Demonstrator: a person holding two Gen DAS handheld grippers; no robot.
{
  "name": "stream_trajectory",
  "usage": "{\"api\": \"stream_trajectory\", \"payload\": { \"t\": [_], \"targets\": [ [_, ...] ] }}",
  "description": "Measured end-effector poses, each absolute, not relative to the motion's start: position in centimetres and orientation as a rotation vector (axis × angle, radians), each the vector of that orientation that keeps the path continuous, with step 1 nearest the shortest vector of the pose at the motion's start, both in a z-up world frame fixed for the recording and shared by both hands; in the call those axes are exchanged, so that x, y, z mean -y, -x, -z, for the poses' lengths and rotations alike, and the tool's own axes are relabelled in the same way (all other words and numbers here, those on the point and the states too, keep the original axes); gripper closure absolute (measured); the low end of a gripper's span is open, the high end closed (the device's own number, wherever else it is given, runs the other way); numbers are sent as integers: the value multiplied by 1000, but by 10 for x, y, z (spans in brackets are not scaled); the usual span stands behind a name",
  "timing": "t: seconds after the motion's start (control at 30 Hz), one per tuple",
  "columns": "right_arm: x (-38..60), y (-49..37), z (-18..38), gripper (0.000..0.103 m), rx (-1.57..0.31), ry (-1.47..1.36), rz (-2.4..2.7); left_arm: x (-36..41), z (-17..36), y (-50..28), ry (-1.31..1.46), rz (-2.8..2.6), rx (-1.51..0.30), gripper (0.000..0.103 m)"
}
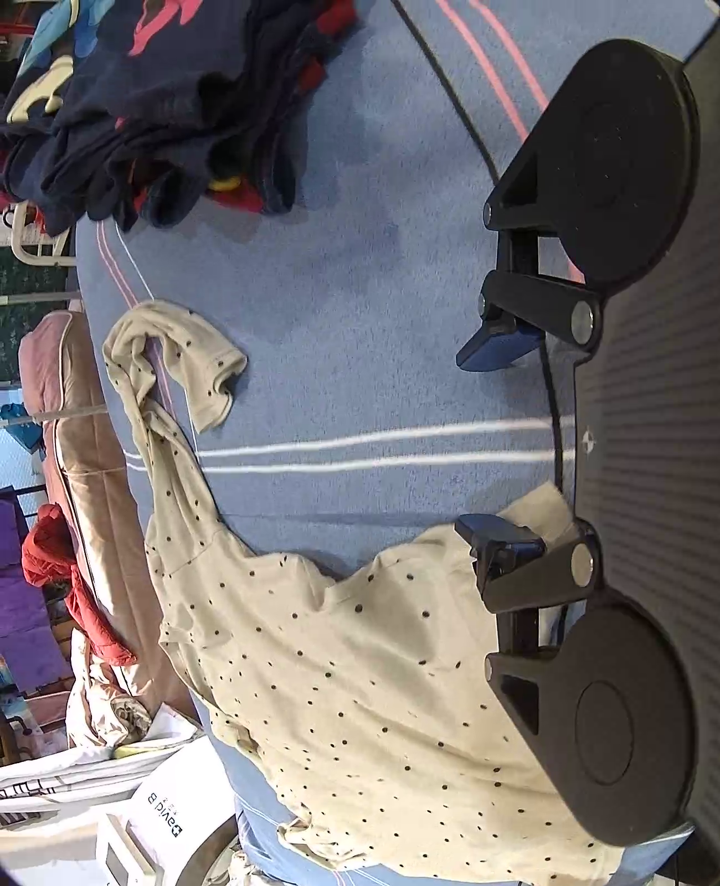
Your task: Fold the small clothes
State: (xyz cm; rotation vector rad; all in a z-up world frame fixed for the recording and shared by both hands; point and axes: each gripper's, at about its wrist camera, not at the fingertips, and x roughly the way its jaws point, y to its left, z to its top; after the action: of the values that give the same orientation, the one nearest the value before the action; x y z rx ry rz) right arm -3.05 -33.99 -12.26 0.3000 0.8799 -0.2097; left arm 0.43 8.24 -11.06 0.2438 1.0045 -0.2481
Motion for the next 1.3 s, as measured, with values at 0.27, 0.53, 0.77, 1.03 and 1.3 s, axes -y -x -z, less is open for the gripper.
{"api": "stream_trajectory", "payload": {
  "t": [0.27, 0.53, 0.77, 1.03, 1.3],
  "targets": [
    [325, 35, 120, 9, -873, -233, 96, -60, 119, 5, -95, 406, -1036, 69],
    [294, 25, 128, 27, -877, -185, 58, 30, 107, -10, -173, 519, -914, 82],
    [309, 30, 127, 26, -873, -245, 107, 86, 108, 45, -306, 753, -889, 74],
    [301, 30, 122, 26, -859, -217, 66, 5, 98, 26, -159, 515, -950, 59],
    [305, 34, 125, 24, -880, -228, 81, 11, 101, 26, -209, 550, -944, 64]
  ]
}}
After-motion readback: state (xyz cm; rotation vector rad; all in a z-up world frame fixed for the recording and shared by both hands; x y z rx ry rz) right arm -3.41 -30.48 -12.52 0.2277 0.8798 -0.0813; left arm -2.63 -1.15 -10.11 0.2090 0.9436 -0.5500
